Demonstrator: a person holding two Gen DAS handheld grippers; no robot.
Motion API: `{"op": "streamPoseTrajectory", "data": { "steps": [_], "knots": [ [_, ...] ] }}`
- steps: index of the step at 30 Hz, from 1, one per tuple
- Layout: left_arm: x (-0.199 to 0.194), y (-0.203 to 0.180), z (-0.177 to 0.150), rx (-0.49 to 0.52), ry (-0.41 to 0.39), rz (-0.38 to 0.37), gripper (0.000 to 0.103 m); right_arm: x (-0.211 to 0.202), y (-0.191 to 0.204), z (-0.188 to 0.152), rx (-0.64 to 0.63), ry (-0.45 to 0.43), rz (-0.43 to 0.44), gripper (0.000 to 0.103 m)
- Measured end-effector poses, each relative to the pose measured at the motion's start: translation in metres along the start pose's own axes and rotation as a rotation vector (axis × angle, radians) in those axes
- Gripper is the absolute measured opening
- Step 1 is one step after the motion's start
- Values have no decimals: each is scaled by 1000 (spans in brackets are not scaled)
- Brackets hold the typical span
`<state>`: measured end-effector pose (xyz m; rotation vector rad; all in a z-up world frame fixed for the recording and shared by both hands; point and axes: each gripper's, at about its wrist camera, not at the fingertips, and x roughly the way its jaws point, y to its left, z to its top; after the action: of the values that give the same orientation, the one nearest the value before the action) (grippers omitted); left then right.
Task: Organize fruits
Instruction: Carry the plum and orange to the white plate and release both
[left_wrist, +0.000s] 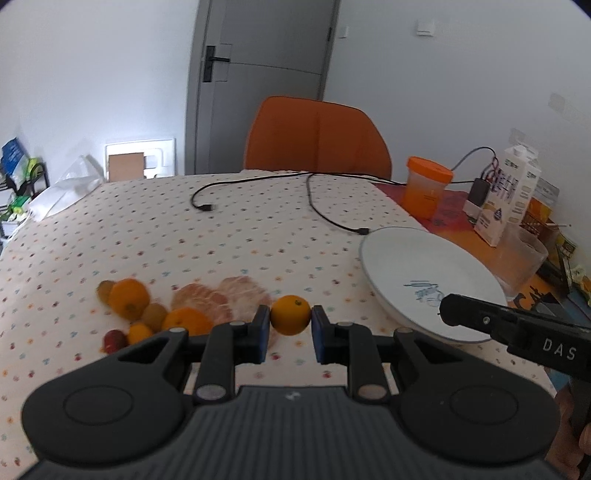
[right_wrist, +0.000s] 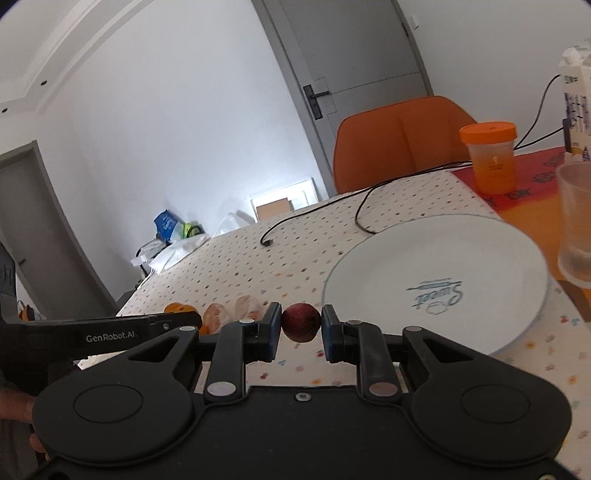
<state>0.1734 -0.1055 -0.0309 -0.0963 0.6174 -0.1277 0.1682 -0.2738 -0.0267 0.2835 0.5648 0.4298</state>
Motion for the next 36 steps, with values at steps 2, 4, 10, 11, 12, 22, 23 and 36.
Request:
{"op": "streamPoseTrajectory", "data": {
  "steps": [2,4,10,11,12,22,23,36],
  "knots": [
    [1,-7,3,12,-3,-5,22,-4,-6,1,6,-12,-12,21],
    [2,-13,5,21,-7,-9,22,-6,-12,1,13,-23,-19,21],
    [9,-26,10,39,-4,-12,22,-6,-26,0,30,-34,-39,22],
    [10,-28,10,41,-1,-12,22,-6,-28,0,32,-36,-41,22],
    [12,-30,10,44,1,-13,22,-5,-30,0,34,-36,-44,22],
    [34,-52,13,74,25,-43,22,-5,-48,-6,73,-47,-51,26],
    [37,-55,13,76,28,-48,22,-5,-50,-6,73,-48,-57,26],
    [60,-81,19,89,38,-141,22,-9,-63,-5,93,-61,-81,26]
  ]
}}
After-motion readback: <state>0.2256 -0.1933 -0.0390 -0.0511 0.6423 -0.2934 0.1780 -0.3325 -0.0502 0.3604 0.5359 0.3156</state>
